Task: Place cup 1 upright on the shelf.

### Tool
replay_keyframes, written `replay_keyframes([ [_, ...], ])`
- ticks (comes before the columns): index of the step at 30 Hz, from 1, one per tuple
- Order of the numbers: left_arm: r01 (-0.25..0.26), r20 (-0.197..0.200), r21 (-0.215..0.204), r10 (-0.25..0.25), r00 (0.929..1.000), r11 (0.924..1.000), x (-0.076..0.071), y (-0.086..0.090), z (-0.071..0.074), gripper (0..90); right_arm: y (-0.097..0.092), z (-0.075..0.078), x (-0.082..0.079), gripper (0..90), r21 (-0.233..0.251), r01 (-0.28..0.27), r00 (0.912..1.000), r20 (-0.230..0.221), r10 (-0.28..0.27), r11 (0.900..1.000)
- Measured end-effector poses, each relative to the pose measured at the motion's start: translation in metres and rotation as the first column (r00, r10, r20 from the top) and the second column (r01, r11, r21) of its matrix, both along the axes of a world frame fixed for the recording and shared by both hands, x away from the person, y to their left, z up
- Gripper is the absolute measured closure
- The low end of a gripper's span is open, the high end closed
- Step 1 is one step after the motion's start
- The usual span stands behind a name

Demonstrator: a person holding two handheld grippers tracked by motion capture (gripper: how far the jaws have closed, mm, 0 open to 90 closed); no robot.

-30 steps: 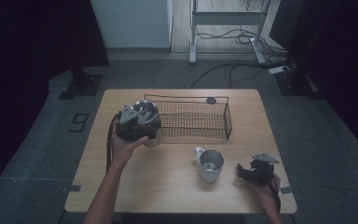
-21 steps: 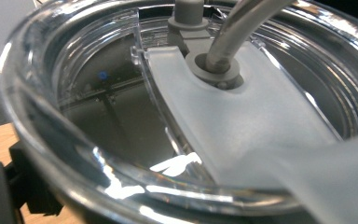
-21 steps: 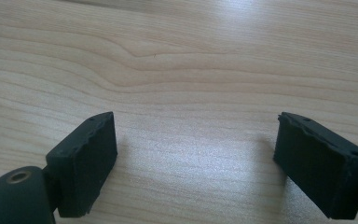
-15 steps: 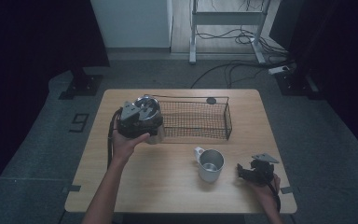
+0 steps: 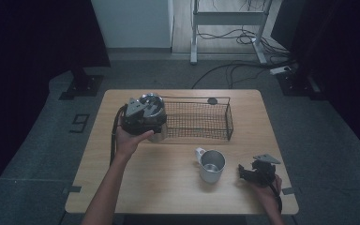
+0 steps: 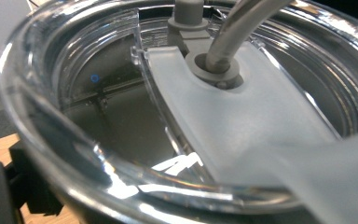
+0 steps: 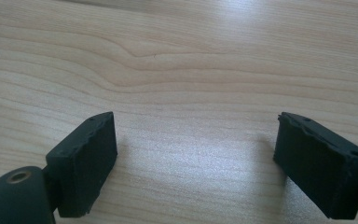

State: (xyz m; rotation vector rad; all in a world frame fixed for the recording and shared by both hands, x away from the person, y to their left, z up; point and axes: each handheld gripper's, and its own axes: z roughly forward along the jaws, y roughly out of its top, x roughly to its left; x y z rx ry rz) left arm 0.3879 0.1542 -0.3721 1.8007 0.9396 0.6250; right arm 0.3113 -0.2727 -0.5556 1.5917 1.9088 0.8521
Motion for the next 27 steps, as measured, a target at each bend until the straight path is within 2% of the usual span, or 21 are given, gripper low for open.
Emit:
replay_keyframes([
  [14, 0.002, -0.012, -0.008, -0.002, 0.9999, 1.0, 0.015, -0.008, -0.003, 3.7, 0.0, 0.0, 0.0, 12.8, 0.003, -0.003, 1.0, 0.001, 0.003, 1.0],
  [27, 0.003, -0.005, -0.023, -0.003, 1.0, 0.9997, 0.026, -0.016, 0.002, 3.7, 0.0, 0.0, 0.0, 12.8, 0.002, -0.002, 1.0, 0.0, 0.002, 1.0],
])
